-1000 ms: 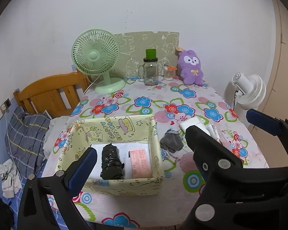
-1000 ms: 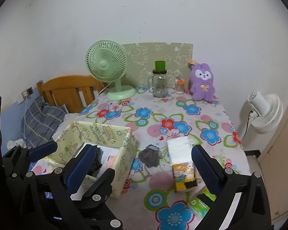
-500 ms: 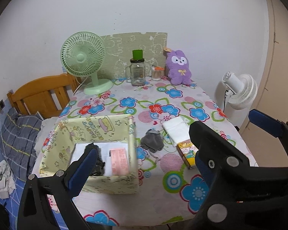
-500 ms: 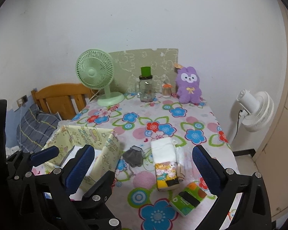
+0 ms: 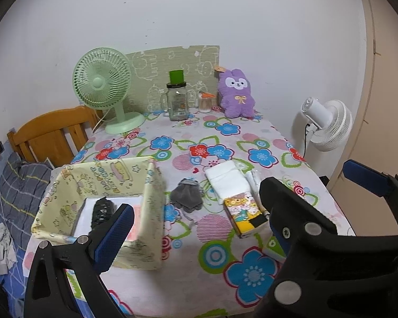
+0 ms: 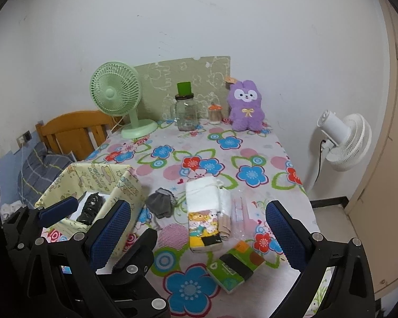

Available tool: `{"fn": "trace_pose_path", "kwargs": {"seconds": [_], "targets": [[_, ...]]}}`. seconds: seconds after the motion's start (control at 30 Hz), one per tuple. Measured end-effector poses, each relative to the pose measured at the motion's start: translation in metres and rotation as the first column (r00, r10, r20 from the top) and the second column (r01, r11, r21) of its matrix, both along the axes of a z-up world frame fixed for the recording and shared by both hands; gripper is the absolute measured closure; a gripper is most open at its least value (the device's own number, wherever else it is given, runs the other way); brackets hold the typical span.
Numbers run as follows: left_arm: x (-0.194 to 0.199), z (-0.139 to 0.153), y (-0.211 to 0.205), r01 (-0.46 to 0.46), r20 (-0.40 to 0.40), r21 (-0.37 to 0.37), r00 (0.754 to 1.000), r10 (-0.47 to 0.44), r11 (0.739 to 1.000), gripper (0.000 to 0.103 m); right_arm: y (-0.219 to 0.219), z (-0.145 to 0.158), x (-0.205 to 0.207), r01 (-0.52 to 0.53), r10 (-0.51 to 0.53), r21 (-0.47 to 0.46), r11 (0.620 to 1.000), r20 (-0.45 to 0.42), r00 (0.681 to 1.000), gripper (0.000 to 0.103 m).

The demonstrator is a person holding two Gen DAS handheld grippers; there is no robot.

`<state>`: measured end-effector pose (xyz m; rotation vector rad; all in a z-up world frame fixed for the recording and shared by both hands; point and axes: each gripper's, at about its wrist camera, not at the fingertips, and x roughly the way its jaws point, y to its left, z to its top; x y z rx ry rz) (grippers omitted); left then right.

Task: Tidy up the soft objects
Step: 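Withdraw both grippers from the box back toward the tissue packs, then grasp the green tissue pack with the right gripper while the left gripper approaches the yellow cartoon pack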

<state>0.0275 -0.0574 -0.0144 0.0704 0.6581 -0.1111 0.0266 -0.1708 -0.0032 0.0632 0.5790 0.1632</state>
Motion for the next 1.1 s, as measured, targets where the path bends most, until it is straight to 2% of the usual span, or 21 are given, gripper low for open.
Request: {"fn": "trace_pose_path", "kwargs": {"seconds": [0.33,0.6,0.77,1.1], "targets": [[0.003,-0.017,-0.030,0.044,-0.016,-0.007,0.999,-0.044,0.999,0.000,-0.033,-0.017,-0.002,0.055,-0.056,0.011,0.998,0.013,0.998,0.000],[0.011,-0.045,-0.048,0.084,-0.066,0.017,0.994,-0.083,0.996,0.001,-0.051,-0.048,0.003,0.088,-0.086,0.018,0.996,-0.058,0.995,0.001],[0.013,-0.057,-0.051,0.078,-0.064,0.031,0.995,-0.076,0.996,0.002,-0.057,-0.066,0.009,0.113,-0.109,0.032,0.993,-0.101,0.989,0.002],[0.021,-0.086,-0.048,0.076,-0.148,0.039,0.987,-0.070,0.996,0.005,-0.059,-0.098,0.019,0.144,-0.132,0.040,0.989,-0.206,0.970,0.004]]}}
